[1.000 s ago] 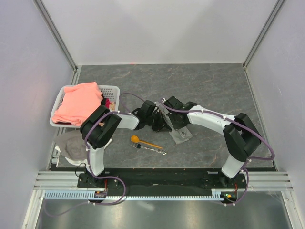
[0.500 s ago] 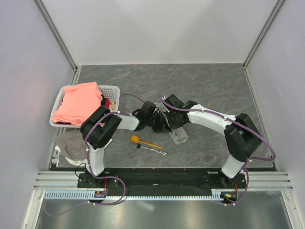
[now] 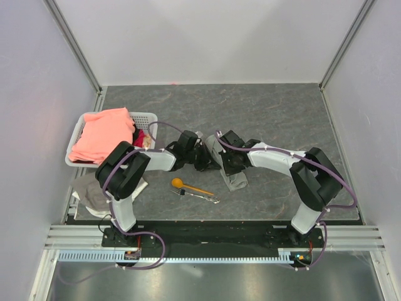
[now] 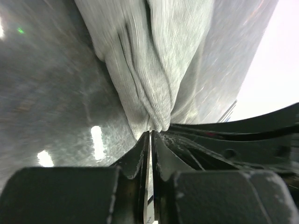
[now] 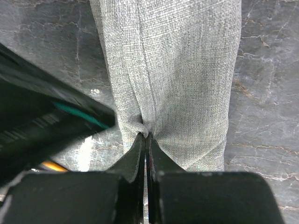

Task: Fold the napkin into a case and place the utensils inside
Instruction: Smooth out the smaller rectangle-folded napkin at the center of the board.

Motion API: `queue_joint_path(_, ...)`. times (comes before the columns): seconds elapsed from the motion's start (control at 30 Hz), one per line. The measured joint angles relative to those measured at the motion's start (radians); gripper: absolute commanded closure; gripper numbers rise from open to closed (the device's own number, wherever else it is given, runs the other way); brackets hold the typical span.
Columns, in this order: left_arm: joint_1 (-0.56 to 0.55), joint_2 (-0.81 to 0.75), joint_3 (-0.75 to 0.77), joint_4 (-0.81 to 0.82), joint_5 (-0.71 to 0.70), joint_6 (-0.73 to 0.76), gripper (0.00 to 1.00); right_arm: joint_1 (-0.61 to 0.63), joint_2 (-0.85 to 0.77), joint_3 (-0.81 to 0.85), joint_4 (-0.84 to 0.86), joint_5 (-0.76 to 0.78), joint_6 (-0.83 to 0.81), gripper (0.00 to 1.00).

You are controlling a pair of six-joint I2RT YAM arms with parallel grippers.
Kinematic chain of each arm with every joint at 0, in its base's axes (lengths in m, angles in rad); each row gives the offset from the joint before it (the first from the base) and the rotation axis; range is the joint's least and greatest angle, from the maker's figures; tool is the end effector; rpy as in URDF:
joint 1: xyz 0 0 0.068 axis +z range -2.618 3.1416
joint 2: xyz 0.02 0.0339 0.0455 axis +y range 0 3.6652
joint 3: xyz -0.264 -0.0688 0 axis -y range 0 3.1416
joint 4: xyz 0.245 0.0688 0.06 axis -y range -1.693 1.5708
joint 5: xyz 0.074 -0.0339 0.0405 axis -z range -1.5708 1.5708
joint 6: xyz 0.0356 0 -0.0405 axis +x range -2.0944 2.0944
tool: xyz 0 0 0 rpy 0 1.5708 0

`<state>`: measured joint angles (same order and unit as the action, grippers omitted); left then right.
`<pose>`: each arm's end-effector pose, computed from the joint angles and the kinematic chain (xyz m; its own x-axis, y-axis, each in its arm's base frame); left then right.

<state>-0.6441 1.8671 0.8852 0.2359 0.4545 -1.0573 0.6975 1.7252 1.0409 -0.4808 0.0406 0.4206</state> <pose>0.2792 -0.2292 0.1237 -0.9611 -0.2570 -0.1012 -0.0811 0.6128 -0.7861 0.2551 0.2119 0.1653 -0.8999 -0.2218 -0.3755 -0.2871 0.9494 0.1271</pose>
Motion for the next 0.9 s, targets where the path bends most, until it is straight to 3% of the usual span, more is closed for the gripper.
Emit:
queue_joint_path(0.27,0.048,-0.001,0.116,-0.042,0.021,0.001,0.9,-0.009,-0.012,-0.019,0.023,-0.023,0.002,1.0)
queue_joint_path(0.5,0.039,0.094,0.197,0.006,0.074,0.0,0.92,-0.014,-0.013,-0.02,0.034,-0.027,0.002,0.96)
queue_joint_path(0.7,0.035,0.171,0.174,-0.015,0.086,0.017,0.94,-0.019,-0.023,-0.028,0.04,-0.039,0.003,0.83)
queue_joint_path(0.9,0.073,0.17,0.171,-0.044,0.151,0.128,0.94,-0.036,-0.085,-0.052,0.027,-0.071,0.001,0.59)
